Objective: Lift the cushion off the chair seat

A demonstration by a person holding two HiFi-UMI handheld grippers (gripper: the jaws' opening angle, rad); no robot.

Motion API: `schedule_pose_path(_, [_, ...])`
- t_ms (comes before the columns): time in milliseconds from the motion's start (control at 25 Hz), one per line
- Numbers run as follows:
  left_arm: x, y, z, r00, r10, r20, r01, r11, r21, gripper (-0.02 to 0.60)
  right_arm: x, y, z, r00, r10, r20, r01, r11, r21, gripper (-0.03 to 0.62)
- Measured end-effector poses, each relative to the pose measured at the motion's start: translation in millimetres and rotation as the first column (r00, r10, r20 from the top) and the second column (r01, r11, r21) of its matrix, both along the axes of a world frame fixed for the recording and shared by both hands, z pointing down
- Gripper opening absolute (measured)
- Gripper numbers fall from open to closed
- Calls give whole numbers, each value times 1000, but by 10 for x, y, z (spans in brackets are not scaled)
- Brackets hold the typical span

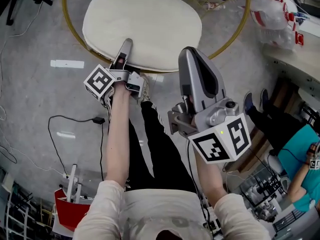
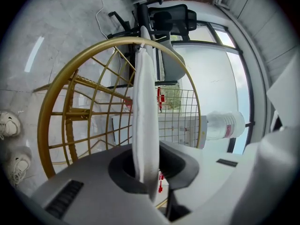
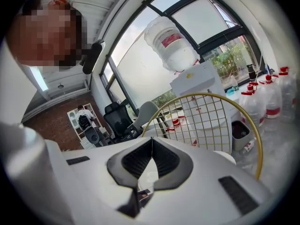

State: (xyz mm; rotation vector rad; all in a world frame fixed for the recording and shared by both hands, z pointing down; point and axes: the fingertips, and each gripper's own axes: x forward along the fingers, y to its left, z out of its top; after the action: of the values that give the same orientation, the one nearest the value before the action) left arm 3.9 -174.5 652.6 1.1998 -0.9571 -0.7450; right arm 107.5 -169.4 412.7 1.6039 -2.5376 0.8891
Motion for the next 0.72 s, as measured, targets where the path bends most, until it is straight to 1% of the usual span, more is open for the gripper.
schedule_pose_path(80, [-25, -35, -166, 1000, -10, -19, 10, 1000, 14, 44, -62, -9, -145, 1000, 8, -12, -8, 1000, 13, 17])
schedule_pose_path(200, [-58, -37, -435, 1000, -2, 6, 2, 1000, 12, 41, -91, -24, -449, 999, 24, -38, -22, 999, 38, 17])
schedule_pose_path(280, [-100, -103, -663, 999, 14, 36, -15, 1000, 24, 41, -79, -74, -687, 998, 49, -49, -45, 996, 71, 17])
schedule_pose_path(360, [-160, -324, -993, 998, 24, 59, -28, 997, 78, 41, -50, -213, -992, 995, 84, -50, -77, 988, 135, 17])
schedule_pose_path(480, [-253, -635, -1729, 996, 19, 85, -34, 984, 173, 41, -17, -394, -1615, 990, 133, -46, -119, 967, 226, 17])
schedule_pose_path(560, [-309, -699, -2342, 993, 11, 116, -37, 973, 230, 41, -7, -391, -2088, 986, 157, -63, -135, 953, 270, 17])
schedule_pose_path(600, [-338, -724, -2679, 990, 5, 143, -43, 964, 262, 41, -7, -371, -2336, 983, 168, -72, -140, 945, 296, 17])
schedule_pose_path(640, [-370, -768, -3038, 983, -1, 185, -56, 952, 302, 41, -11, -356, -2595, 981, 179, -78, -144, 933, 329, 17])
schedule_pose_path(680, [-406, -849, -3420, 970, -11, 245, -79, 933, 352, 41, -19, -353, -2871, 979, 191, -79, -148, 915, 376, 17])
schedule_pose_path(720, [-450, -971, -3823, 948, -29, 317, -109, 905, 411, 41, -30, -365, -3166, 976, 206, -73, -154, 886, 437, 17])
